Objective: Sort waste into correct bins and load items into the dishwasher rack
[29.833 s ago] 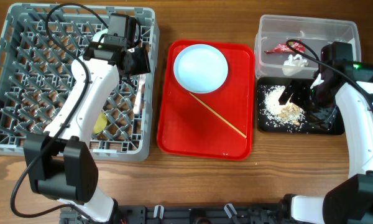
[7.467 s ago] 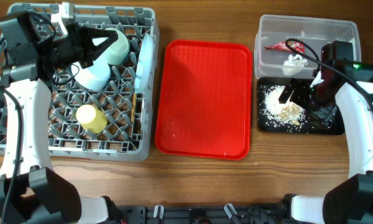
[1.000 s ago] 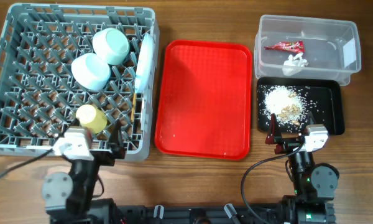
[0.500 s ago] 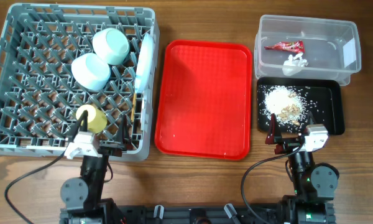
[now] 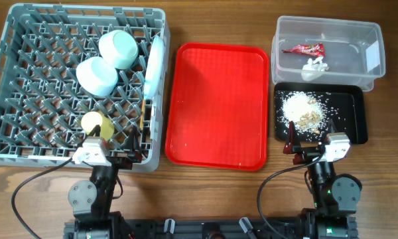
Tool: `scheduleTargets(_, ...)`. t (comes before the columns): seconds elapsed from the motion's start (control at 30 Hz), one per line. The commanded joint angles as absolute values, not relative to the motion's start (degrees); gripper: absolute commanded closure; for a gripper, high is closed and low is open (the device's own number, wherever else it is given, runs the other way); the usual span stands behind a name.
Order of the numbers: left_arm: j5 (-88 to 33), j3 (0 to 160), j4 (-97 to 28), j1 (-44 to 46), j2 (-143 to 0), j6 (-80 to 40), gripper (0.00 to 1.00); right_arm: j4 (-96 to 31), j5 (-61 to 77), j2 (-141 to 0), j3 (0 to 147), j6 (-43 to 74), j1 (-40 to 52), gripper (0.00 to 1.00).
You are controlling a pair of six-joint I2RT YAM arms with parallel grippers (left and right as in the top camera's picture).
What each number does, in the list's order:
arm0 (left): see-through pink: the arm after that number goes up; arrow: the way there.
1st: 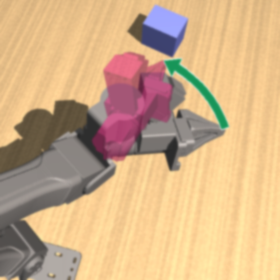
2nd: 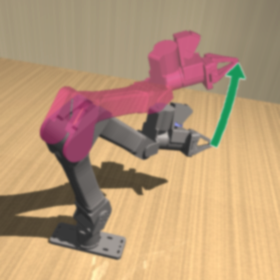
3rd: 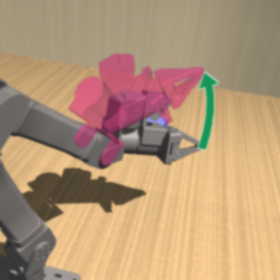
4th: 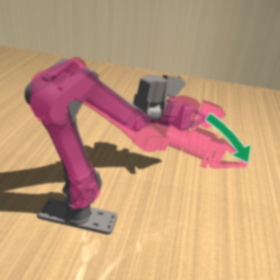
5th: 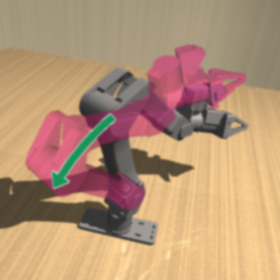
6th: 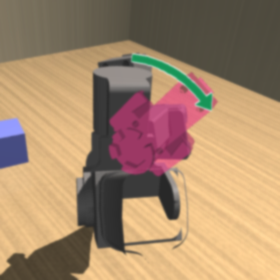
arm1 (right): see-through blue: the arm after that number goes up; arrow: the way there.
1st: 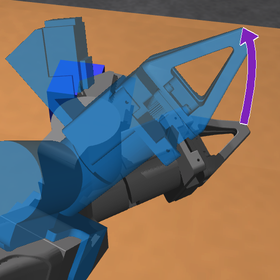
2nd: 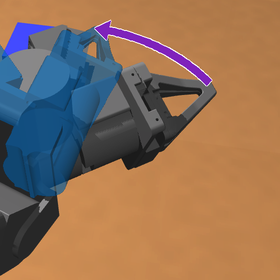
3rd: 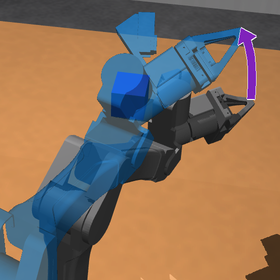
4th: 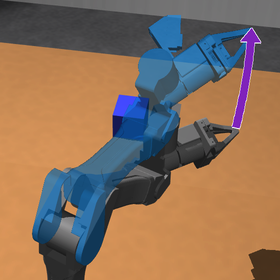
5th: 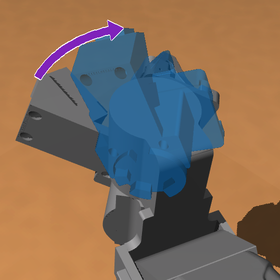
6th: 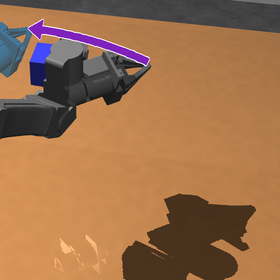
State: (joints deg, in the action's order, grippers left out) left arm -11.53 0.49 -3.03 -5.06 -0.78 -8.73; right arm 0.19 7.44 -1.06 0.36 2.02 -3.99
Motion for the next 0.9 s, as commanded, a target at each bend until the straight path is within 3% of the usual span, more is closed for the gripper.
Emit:
scheduleTargets(0.0,-8.78,0.32,-3.57,-5.52,-0.19,-9.26,0.0,0.45,7.25,-1.08,0.3,1.61,-3.75,0.0)
scheduleTargets(0.87,-5.04,0.32,-4.08,-5.37,-0.21,-9.47,0.0,0.45,7.25,-1.08,0.3,1.63,-3.75,0.0)
